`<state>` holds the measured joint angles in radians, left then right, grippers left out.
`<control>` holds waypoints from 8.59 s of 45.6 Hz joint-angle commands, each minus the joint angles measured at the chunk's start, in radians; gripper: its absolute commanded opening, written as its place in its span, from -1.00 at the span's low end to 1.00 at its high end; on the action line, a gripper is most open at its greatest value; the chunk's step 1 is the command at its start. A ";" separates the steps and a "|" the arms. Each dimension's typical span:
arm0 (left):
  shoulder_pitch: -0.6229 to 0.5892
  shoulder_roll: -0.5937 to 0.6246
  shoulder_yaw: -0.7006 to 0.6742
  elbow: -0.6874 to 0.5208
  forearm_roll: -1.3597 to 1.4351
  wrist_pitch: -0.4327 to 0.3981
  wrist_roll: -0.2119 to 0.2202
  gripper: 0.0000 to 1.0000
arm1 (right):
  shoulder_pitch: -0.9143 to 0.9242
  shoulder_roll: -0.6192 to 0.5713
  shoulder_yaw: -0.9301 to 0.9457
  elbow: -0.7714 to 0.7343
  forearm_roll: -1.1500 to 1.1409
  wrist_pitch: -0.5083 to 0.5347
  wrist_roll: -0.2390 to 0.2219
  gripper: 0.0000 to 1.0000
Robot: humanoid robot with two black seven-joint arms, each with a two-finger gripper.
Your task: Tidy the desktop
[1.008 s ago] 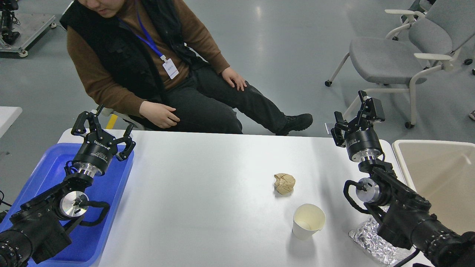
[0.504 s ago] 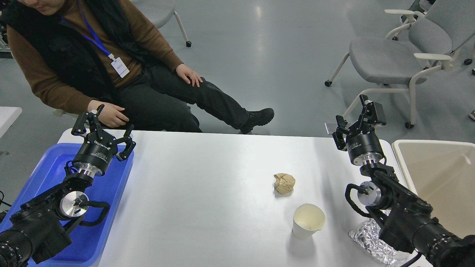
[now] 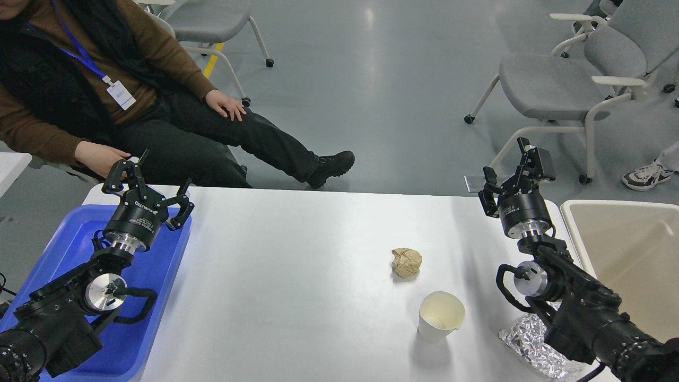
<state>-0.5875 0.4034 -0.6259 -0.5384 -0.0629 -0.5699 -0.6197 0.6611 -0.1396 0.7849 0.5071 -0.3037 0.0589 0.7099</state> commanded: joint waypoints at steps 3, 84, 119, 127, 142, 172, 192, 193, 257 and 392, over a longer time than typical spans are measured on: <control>0.000 0.000 0.000 0.000 0.000 0.001 0.000 0.97 | -0.014 -0.002 -0.003 0.001 0.000 -0.008 0.000 1.00; 0.000 0.000 0.000 0.000 0.000 0.001 0.002 0.97 | 0.887 -0.354 -1.504 0.477 -0.579 0.073 -0.291 1.00; 0.000 0.000 0.000 0.000 0.000 -0.001 0.000 0.97 | 0.758 -0.362 -1.633 0.633 -0.775 -0.011 -0.230 1.00; 0.000 0.000 0.000 0.000 0.000 0.001 0.000 0.97 | 0.733 -0.354 -1.626 0.630 -0.775 -0.013 -0.230 1.00; 0.000 0.000 0.000 0.000 0.000 0.001 0.002 0.97 | 0.709 -0.313 -1.624 0.614 -0.773 -0.016 -0.230 1.00; 0.000 0.000 0.000 0.000 0.000 0.001 0.000 0.97 | 0.604 -0.244 -1.629 0.498 -0.776 -0.085 -0.204 0.33; 0.000 0.000 0.000 0.000 0.000 -0.001 0.000 0.97 | 0.606 -0.253 -1.635 0.473 -0.775 -0.083 -0.150 -1.00; 0.000 0.000 0.000 0.000 0.000 0.001 0.002 0.97 | 0.607 -0.253 -1.635 0.473 -0.775 -0.083 -0.141 -1.00; 0.000 0.000 0.000 0.000 0.000 0.001 0.002 0.97 | 0.545 -0.483 -1.148 0.205 0.050 -0.091 -0.013 -1.00; 0.000 0.000 0.000 0.000 0.000 0.001 0.000 0.97 | 0.322 -0.137 -0.633 -0.539 0.327 -0.022 -0.593 1.00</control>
<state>-0.5875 0.4034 -0.6259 -0.5385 -0.0629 -0.5697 -0.6198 0.8660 -0.3001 -0.0590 -0.0347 0.0183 -0.0765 0.1161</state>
